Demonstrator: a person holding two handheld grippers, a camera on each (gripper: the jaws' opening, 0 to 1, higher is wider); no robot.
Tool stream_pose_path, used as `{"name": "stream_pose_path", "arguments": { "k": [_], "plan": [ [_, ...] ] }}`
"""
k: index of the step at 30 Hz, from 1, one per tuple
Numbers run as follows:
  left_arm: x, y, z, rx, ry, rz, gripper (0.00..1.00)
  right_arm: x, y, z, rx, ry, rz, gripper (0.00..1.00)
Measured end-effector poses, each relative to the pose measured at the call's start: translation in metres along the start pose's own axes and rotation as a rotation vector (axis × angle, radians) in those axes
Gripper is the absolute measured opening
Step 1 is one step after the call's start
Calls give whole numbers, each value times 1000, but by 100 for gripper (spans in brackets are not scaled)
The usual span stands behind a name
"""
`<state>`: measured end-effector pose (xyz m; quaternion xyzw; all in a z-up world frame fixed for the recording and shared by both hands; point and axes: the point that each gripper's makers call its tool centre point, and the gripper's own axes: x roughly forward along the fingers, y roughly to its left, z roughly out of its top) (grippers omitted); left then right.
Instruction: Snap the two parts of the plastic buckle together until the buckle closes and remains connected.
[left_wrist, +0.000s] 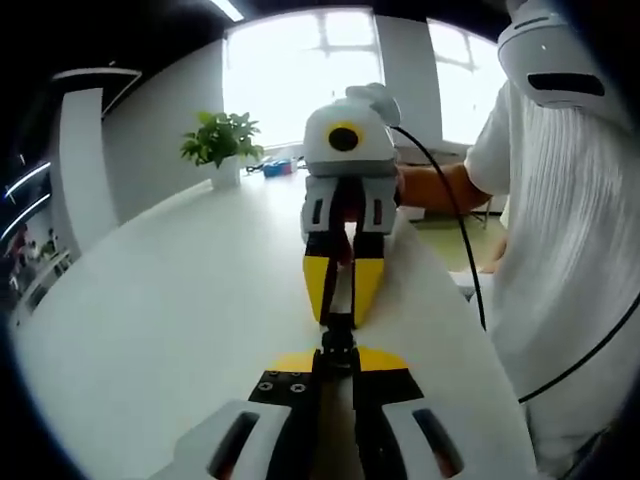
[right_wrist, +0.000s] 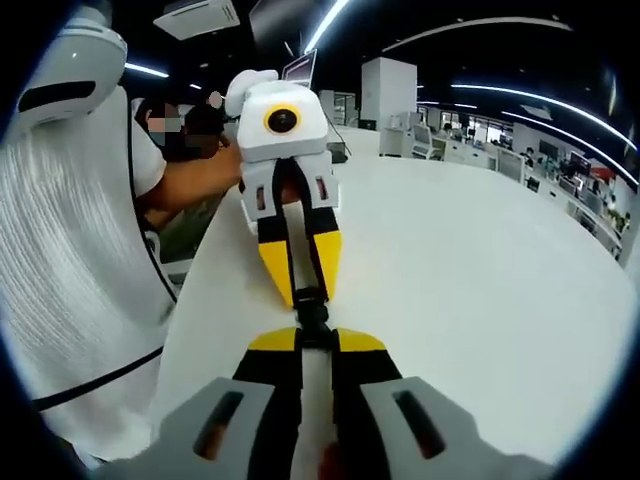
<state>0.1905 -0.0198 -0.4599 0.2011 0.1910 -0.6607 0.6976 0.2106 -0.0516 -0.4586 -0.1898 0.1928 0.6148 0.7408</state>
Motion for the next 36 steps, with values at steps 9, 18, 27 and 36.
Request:
{"name": "stream_pose_path", "arguments": {
  "k": [9,18,27,36],
  "plan": [
    [1,-2,0,4,-23,-37,9,8,14,9,-23,-23,79,9],
    [2,-4,2,-22,-33,-49,9,10,20,14,-24,-26,82,9],
    [0,-3,2,2,-31,-45,10,11,25,15,-18,-35,96,10],
    [1,-4,3,11,-45,-33,11,11,27,14,-36,-74,112,12]
  ]
}}
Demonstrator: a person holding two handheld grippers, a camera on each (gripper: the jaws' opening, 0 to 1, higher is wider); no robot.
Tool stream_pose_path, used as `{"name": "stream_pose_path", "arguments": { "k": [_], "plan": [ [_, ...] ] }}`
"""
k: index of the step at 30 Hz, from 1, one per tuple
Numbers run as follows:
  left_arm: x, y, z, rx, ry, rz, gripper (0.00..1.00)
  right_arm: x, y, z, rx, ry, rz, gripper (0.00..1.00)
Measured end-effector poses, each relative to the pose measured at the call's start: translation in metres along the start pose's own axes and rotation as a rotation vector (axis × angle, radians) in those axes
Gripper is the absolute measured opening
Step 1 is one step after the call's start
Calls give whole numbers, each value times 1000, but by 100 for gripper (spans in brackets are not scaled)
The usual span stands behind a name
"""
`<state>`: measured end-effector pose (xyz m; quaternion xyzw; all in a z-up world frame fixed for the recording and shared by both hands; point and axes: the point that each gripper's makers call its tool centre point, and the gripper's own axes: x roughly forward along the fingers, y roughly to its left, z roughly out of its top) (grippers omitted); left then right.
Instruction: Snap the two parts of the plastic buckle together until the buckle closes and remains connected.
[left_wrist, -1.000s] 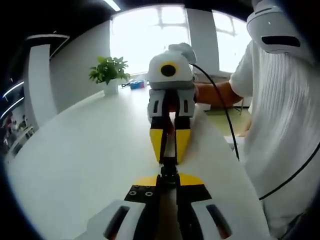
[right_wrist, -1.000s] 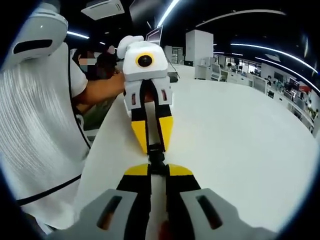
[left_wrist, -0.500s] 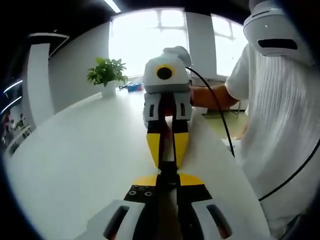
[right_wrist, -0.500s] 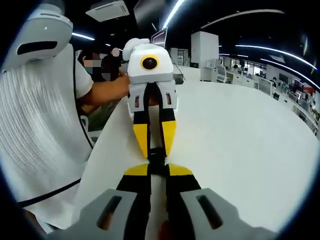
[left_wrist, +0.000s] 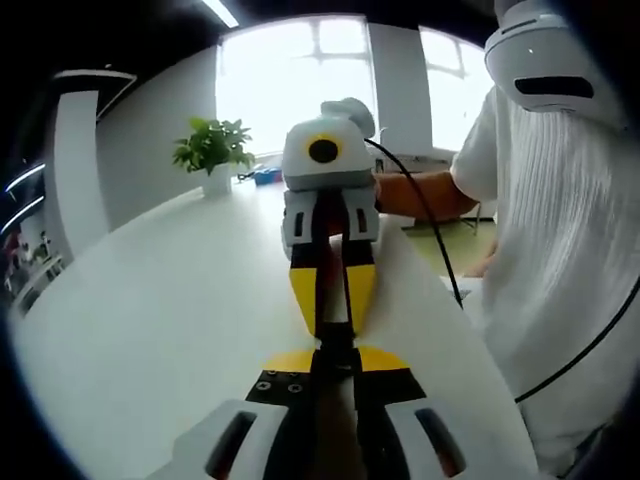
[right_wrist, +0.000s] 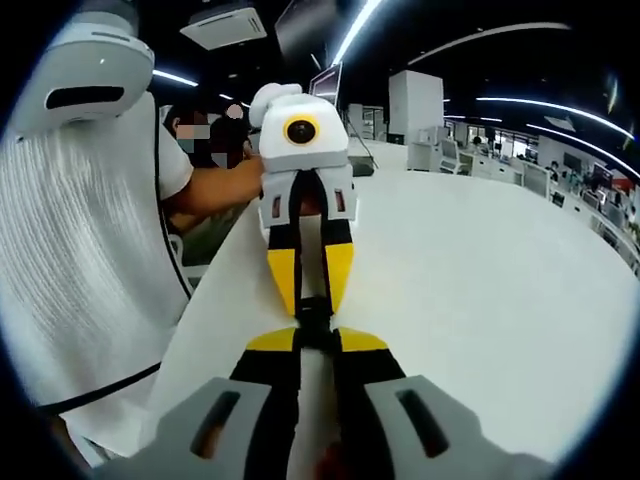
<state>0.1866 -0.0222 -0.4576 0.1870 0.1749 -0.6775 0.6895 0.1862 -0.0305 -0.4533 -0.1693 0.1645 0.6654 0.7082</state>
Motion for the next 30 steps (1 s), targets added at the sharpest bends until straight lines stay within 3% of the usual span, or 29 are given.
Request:
{"name": "stream_pose_path", "arguments": {
  "k": [7,11,30],
  "plan": [
    [1,-8,2,4,-7,-10,11,-1,-7,-2,-1,1,-1,16],
    [-1,-9,1,2,-5,-8,11,-1,-6,-2,20,-5,10,24],
    [-1,-9,-1,1,6,-7,11,-4,-2,-2,30,-25,-4,26]
  ]
}}
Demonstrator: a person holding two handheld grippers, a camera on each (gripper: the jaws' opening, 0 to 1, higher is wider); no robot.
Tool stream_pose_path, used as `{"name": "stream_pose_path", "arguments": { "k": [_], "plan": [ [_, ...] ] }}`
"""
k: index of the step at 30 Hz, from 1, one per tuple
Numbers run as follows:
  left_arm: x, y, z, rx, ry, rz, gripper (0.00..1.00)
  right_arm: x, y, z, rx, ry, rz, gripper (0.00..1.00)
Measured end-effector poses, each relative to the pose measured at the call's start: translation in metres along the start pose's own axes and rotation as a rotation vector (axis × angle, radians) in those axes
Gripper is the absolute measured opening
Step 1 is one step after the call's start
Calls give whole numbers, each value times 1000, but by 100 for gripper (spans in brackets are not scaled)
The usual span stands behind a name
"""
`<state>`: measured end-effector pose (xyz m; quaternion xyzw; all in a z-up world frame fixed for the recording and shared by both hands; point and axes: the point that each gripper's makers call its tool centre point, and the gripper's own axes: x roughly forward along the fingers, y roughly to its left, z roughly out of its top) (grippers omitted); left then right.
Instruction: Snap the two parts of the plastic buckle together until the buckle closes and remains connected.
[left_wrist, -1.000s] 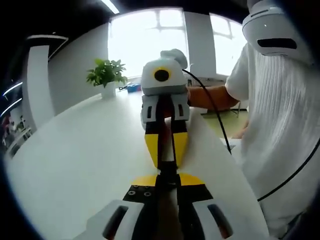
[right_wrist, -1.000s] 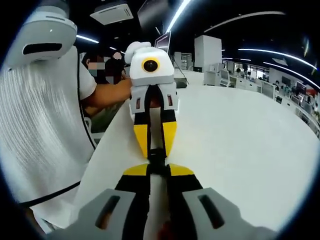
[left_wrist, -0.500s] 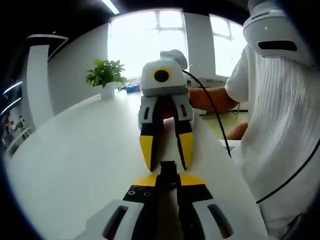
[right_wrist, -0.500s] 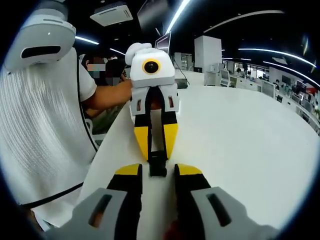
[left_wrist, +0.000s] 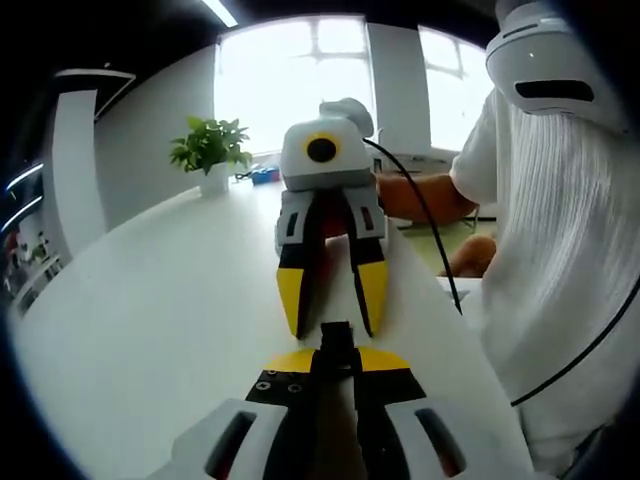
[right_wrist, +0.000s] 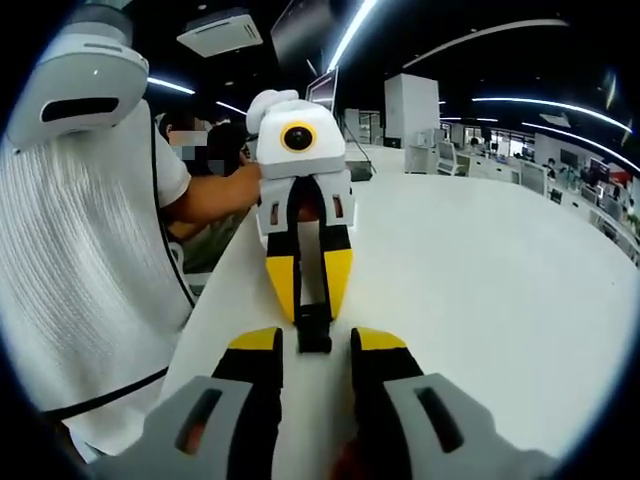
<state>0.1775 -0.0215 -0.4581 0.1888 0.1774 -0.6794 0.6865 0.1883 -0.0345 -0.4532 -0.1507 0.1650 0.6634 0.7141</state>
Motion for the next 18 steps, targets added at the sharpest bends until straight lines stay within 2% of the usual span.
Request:
{"name": "stream_pose_path", "arguments": {
  "k": [18],
  "plan": [
    [0,-2,-2,24,46,-16,11,-2,7,6,27,-8,-18,27]
  ]
}}
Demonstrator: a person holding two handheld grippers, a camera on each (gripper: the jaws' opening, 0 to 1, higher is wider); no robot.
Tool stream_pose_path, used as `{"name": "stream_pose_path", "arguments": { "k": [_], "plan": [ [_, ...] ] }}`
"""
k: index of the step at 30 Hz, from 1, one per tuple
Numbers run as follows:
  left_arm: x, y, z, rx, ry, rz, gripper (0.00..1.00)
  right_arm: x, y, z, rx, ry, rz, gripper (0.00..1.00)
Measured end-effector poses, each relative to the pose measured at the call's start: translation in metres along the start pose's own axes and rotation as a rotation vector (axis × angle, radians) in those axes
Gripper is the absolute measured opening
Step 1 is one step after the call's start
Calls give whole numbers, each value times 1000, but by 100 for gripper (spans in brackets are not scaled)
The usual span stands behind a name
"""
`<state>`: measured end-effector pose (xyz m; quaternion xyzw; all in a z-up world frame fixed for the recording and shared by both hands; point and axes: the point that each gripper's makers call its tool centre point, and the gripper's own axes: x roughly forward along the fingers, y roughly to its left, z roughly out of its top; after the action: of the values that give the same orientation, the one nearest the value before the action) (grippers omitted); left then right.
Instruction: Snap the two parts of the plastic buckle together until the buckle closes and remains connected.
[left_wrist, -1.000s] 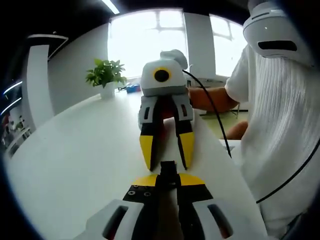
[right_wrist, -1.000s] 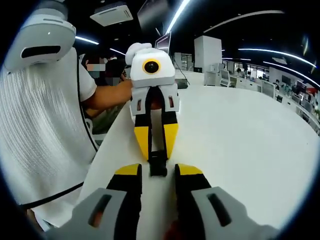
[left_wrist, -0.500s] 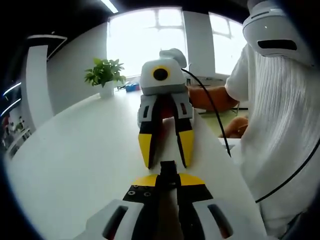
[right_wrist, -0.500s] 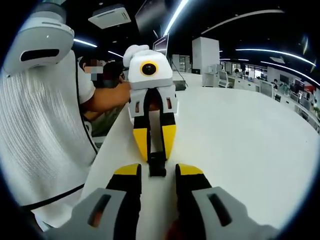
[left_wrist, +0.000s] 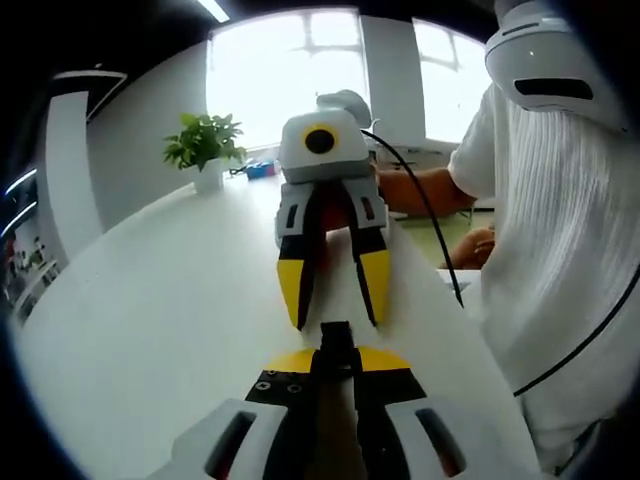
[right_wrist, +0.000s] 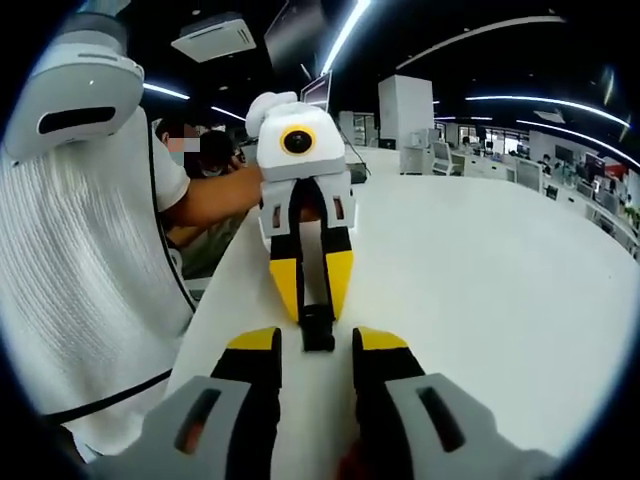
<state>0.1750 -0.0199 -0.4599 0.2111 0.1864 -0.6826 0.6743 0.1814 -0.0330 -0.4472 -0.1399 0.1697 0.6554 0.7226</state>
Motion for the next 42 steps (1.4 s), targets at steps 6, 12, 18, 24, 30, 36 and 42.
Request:
{"name": "stream_pose_path", "arguments": {
  "k": [6,12,18,24,30,36,42],
  "plan": [
    [-1,0,-4,5,20,-3,11,-5,-5,-1,14,-2,-25,28],
    [-3,2,-9,22,55,0,11,-9,-10,-3,29,-6,-38,28],
    [-5,1,-14,27,74,-8,11,-19,-18,-2,36,-21,-65,28],
    [-6,3,-18,36,105,-1,11,-27,-28,-3,46,-25,-109,28],
    [-5,56,-6,25,122,-3,11,-38,-44,-4,64,-37,-187,28],
    [-4,72,-3,46,149,1,11,-48,-57,-7,93,-59,-247,28],
    [-6,86,-1,46,156,4,11,-53,-65,-13,114,-54,-289,28]
  ]
}}
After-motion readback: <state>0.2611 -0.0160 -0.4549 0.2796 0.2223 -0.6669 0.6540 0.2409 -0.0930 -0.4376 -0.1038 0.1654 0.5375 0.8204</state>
